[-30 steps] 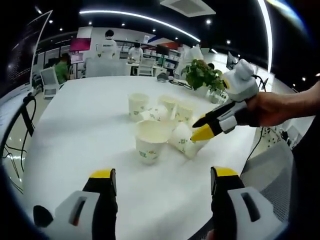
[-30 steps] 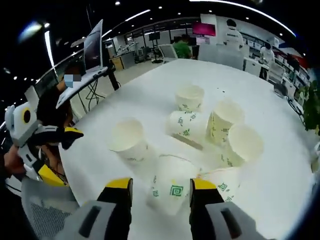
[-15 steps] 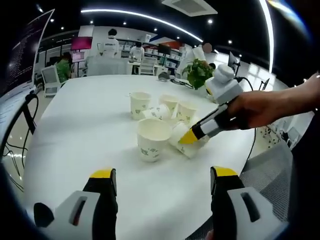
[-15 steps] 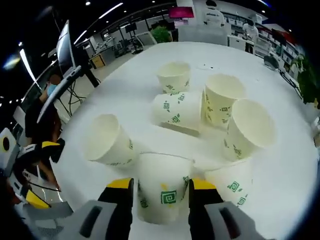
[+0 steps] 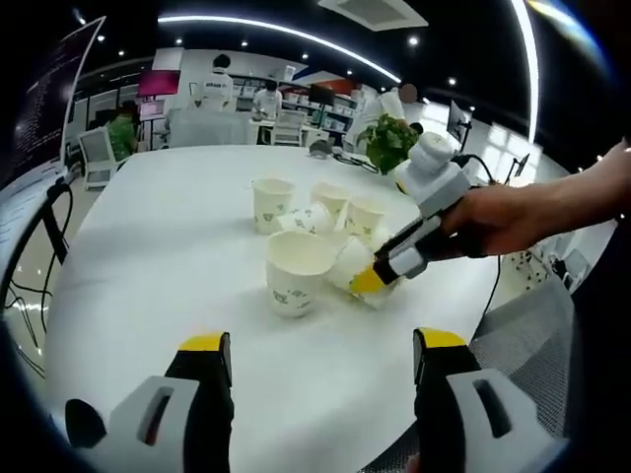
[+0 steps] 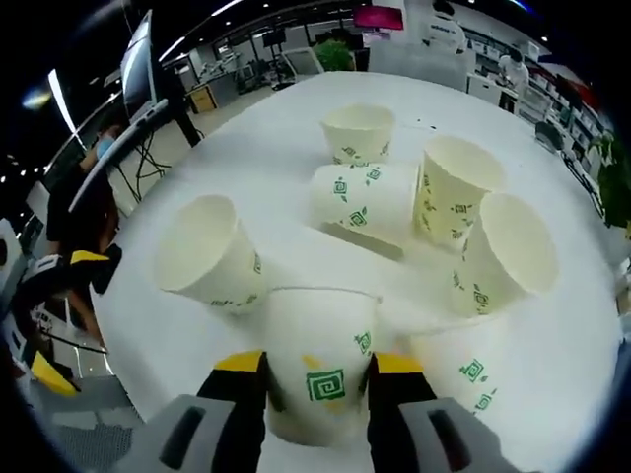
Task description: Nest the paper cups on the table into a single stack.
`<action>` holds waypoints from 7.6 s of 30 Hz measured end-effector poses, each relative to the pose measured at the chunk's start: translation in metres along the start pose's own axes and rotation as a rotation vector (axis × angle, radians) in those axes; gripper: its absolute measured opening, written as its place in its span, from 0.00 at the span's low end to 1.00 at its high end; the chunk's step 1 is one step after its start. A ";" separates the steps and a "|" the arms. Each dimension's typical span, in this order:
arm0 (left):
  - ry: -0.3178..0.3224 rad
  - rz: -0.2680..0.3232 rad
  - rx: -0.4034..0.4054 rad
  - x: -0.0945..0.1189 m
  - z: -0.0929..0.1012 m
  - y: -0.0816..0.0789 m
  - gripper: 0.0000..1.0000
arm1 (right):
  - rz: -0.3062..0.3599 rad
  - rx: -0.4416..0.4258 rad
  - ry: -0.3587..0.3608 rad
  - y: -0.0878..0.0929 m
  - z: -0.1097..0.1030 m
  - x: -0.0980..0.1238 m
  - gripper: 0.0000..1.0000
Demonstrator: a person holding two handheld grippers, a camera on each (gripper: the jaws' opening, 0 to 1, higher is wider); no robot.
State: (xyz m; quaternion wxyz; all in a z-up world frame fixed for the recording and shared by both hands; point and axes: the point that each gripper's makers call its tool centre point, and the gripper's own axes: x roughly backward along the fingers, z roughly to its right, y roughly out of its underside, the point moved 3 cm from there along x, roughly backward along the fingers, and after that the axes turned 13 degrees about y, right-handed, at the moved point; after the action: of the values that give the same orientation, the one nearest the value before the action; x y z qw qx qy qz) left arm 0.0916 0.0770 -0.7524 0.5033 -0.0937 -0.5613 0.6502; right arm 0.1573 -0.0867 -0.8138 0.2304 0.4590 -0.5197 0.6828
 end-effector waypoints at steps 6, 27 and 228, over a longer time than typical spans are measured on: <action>0.009 -0.003 -0.003 -0.003 0.004 -0.003 0.72 | 0.032 0.045 -0.028 0.004 0.000 0.010 0.39; 0.051 -0.021 -0.023 -0.006 0.012 -0.017 0.72 | 0.143 0.047 -0.061 -0.004 0.017 0.038 0.38; 0.095 -0.510 -0.422 -0.083 0.003 -0.074 0.06 | 0.368 0.329 0.006 0.029 0.018 0.100 0.61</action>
State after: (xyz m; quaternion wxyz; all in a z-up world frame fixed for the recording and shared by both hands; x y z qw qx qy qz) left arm 0.1700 0.0019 -0.7278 0.6451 -0.0823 -0.6647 0.3677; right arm 0.0941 -0.1302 -0.7406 0.0257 0.3860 -0.4757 0.7900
